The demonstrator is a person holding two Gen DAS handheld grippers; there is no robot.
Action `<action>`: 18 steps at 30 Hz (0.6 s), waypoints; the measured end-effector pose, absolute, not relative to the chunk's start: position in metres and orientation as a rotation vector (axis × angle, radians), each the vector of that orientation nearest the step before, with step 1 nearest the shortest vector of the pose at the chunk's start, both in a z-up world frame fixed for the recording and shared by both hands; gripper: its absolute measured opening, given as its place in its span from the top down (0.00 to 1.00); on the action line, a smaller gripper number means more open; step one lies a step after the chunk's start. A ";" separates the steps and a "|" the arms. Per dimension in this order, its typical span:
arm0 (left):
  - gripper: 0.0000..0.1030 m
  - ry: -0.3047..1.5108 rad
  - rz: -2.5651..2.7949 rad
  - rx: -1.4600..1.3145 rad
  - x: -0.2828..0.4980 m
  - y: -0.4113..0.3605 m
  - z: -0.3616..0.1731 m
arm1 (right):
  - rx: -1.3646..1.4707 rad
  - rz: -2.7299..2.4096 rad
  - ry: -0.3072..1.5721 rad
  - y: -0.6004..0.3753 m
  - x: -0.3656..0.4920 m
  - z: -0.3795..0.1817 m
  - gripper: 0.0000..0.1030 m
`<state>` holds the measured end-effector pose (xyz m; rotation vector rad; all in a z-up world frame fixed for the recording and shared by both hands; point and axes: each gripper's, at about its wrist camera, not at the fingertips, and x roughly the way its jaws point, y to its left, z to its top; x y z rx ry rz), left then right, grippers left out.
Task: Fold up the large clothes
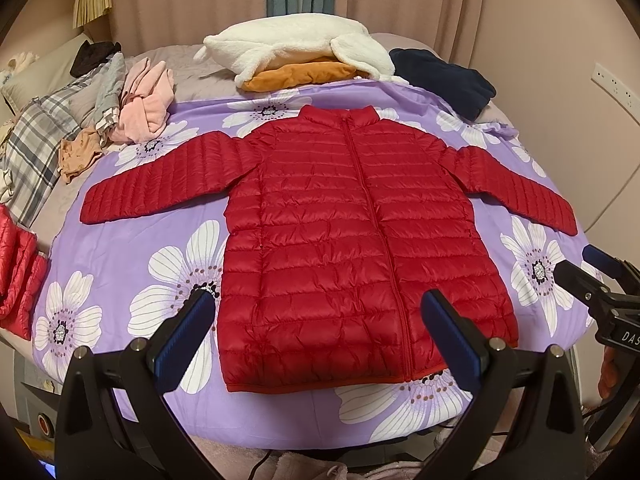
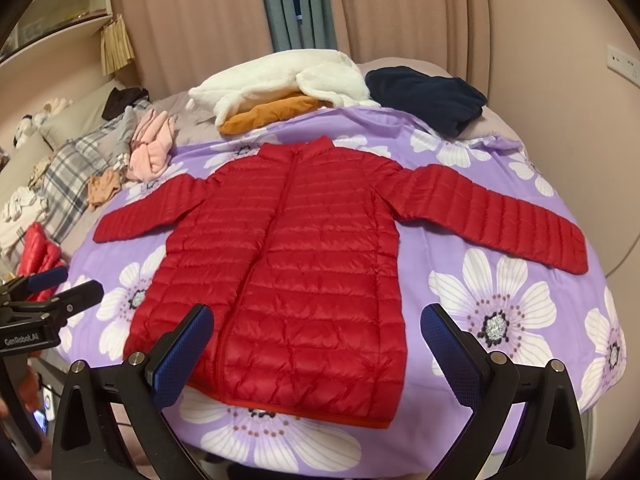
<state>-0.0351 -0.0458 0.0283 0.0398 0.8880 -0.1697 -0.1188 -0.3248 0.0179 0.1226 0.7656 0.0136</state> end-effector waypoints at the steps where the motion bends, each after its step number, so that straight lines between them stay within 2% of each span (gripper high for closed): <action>1: 0.00 0.889 -0.169 0.039 -0.035 -0.045 0.028 | 0.123 0.013 0.765 -0.325 -0.119 0.018 0.01; 18: 0.00 0.891 -0.170 0.040 -0.035 -0.043 0.025 | 0.123 0.012 0.766 -0.325 -0.118 0.017 0.01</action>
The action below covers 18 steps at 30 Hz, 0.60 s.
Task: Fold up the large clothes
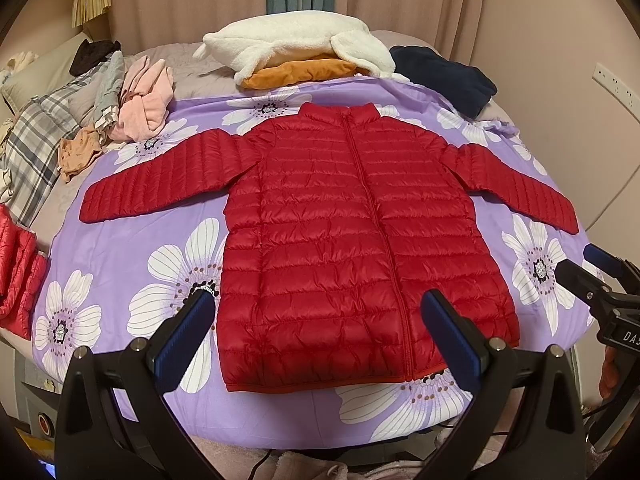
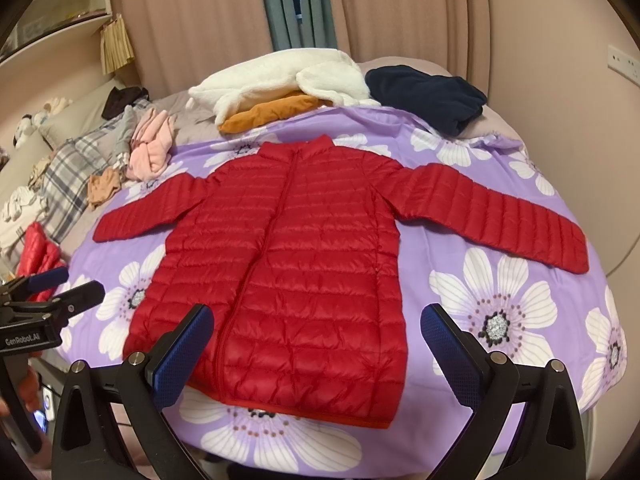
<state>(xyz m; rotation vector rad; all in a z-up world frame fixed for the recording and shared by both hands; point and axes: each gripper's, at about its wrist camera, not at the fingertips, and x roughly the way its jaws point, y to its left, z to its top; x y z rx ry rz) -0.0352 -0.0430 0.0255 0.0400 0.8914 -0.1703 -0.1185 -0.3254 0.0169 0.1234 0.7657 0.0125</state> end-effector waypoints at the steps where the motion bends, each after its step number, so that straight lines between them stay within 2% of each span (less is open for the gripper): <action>1: 0.00 0.890 -0.172 0.040 -0.036 -0.042 0.025 | 0.124 0.011 0.767 -0.325 -0.118 0.017 0.01; 12: 0.00 0.904 -0.175 0.033 -0.031 -0.041 0.016 | 0.147 0.000 0.786 -0.329 -0.114 0.008 0.01; 18: 0.00 0.955 -0.190 -0.053 -0.013 -0.034 0.001 | 0.283 0.048 0.789 -0.351 -0.108 -0.006 0.01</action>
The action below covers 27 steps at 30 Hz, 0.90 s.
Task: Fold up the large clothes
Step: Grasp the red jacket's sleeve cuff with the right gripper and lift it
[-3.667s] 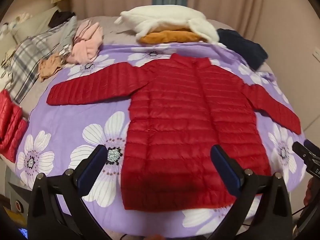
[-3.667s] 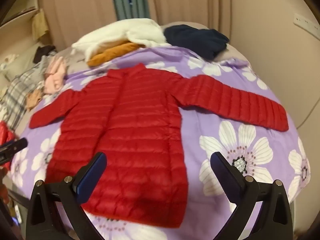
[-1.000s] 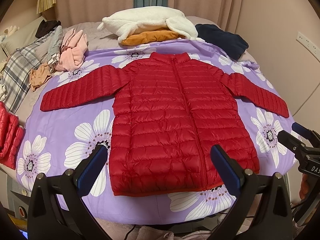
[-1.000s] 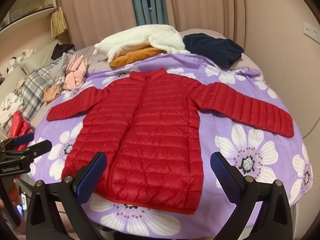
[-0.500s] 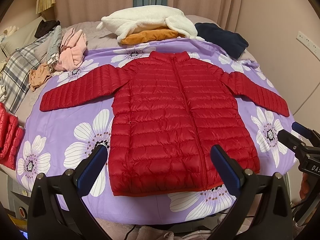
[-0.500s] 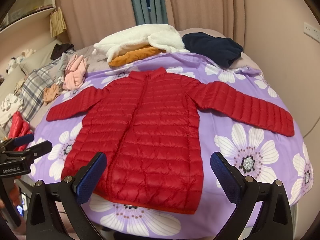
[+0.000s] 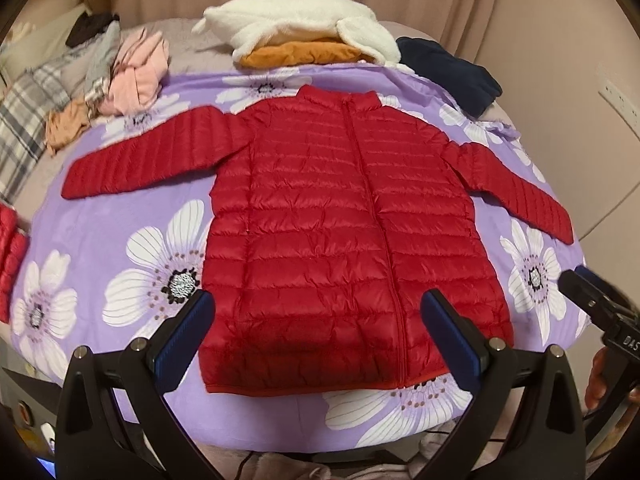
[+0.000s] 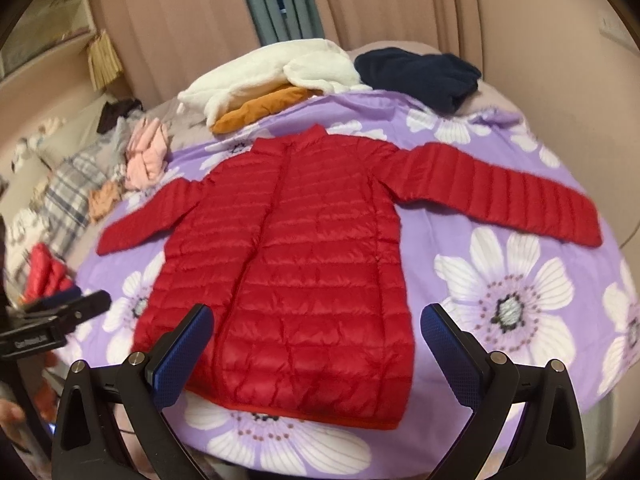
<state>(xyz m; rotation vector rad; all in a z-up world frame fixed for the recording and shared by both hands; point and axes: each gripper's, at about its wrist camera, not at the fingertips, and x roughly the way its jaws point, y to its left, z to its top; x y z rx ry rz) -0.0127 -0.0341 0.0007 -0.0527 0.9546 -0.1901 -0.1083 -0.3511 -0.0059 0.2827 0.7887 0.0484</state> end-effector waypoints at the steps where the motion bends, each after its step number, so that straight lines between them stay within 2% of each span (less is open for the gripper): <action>1: 0.00 0.965 -0.182 -0.057 -0.009 -0.033 -0.003 | 0.329 0.066 0.784 -0.358 -0.107 -0.010 0.01; 13: 0.00 1.020 -0.309 -0.463 0.023 -0.011 -0.045 | 0.859 -0.088 0.654 -0.490 -0.096 -0.082 0.01; 27: 0.00 1.110 -0.234 -0.429 0.058 -0.013 -0.075 | 1.005 -0.383 0.596 -0.610 -0.044 -0.129 0.01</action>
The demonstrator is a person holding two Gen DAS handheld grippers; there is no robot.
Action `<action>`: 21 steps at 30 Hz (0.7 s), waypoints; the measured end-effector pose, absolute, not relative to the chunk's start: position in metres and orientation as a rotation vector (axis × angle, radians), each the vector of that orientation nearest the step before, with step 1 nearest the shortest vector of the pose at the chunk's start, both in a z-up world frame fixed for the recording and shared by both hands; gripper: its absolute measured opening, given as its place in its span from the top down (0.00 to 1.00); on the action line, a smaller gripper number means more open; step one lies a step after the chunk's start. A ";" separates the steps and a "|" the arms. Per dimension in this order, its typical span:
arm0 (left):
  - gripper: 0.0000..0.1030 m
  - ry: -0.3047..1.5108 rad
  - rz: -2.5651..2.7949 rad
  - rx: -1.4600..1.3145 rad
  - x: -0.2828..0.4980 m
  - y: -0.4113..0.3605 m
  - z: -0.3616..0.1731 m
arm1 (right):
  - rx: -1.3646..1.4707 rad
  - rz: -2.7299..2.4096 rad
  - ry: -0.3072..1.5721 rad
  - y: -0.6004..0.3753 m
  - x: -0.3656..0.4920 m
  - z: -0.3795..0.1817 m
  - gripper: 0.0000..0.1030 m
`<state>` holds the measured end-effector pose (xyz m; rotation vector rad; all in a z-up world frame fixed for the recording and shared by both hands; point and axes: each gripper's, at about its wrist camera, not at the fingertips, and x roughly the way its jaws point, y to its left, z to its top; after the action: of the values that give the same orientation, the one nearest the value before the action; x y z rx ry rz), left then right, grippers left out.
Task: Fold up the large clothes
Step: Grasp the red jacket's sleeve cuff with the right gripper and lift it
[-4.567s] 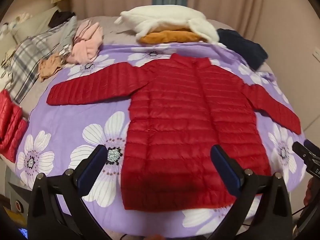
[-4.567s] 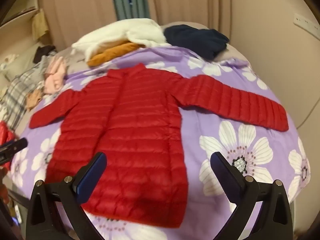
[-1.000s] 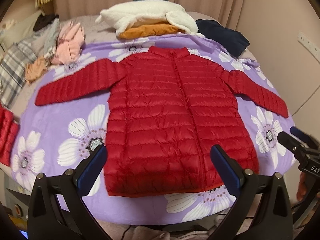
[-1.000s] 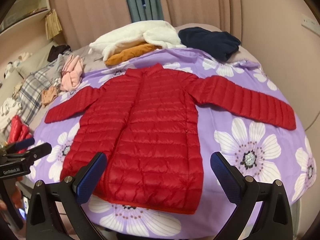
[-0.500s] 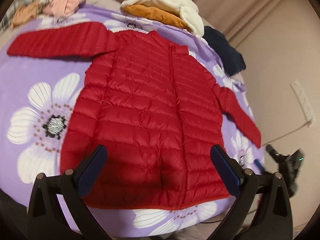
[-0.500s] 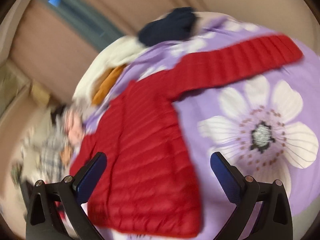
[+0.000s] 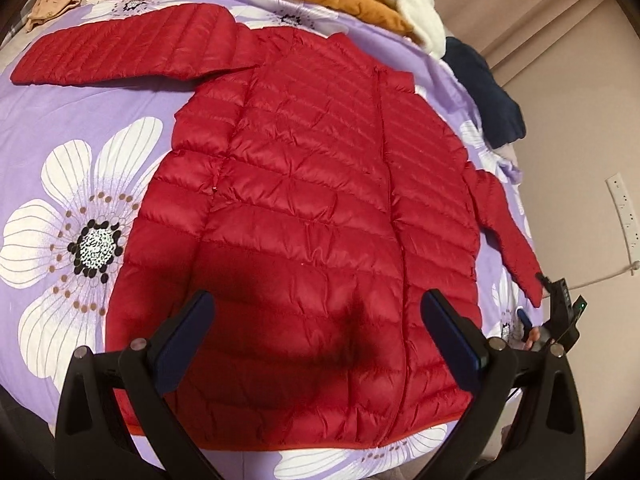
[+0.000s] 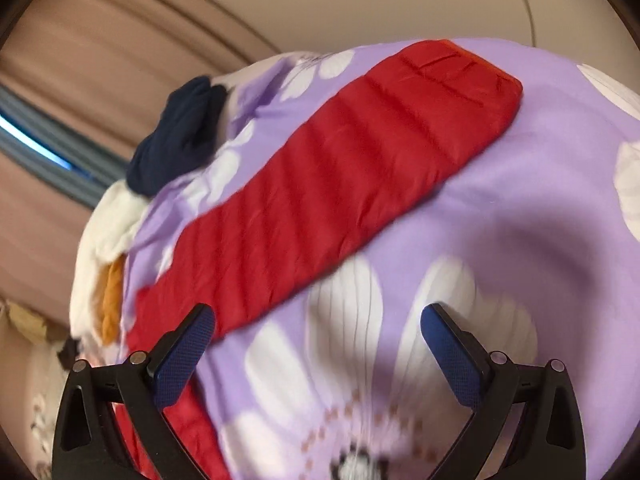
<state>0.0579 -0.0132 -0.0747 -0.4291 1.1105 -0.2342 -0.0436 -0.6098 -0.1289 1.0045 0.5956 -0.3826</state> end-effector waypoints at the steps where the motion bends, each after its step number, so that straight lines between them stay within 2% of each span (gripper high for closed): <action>1: 0.00 1.119 -0.230 -0.423 0.060 -0.015 -0.076 | 1.023 -0.388 0.578 -0.615 -0.040 -0.131 0.01; 9: 0.00 1.135 -0.209 -0.391 0.071 -0.019 -0.080 | 1.226 -0.432 0.350 -0.656 -0.049 -0.139 0.01; 10: 0.00 1.136 -0.204 -0.383 0.071 -0.018 -0.080 | 1.247 -0.454 0.342 -0.660 -0.050 -0.140 0.06; 12: 0.00 1.139 -0.188 -0.354 0.073 -0.020 -0.081 | 1.283 -0.488 0.345 -0.667 -0.056 -0.142 0.16; 14: 0.00 1.139 -0.176 -0.326 0.074 -0.020 -0.082 | 1.338 -0.514 0.329 -0.673 -0.062 -0.149 0.39; 15: 0.00 1.140 -0.176 -0.325 0.075 -0.020 -0.082 | 1.362 -0.517 0.322 -0.676 -0.066 -0.152 0.46; 17: 0.00 1.142 -0.183 -0.332 0.076 -0.019 -0.083 | 1.412 -0.527 0.318 -0.680 -0.073 -0.160 0.75; 19: 0.00 1.140 -0.179 -0.334 0.076 -0.017 -0.082 | 1.456 -0.526 0.306 -0.684 -0.079 -0.168 0.85; 21: 0.00 1.138 -0.172 -0.337 0.076 -0.014 -0.082 | 1.445 -0.528 0.304 -0.685 -0.081 -0.165 0.90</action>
<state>0.0758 -0.0145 -0.0817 -0.3372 1.1376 -0.1721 -0.0809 -0.6848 -0.1647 1.4451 0.3043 -0.5281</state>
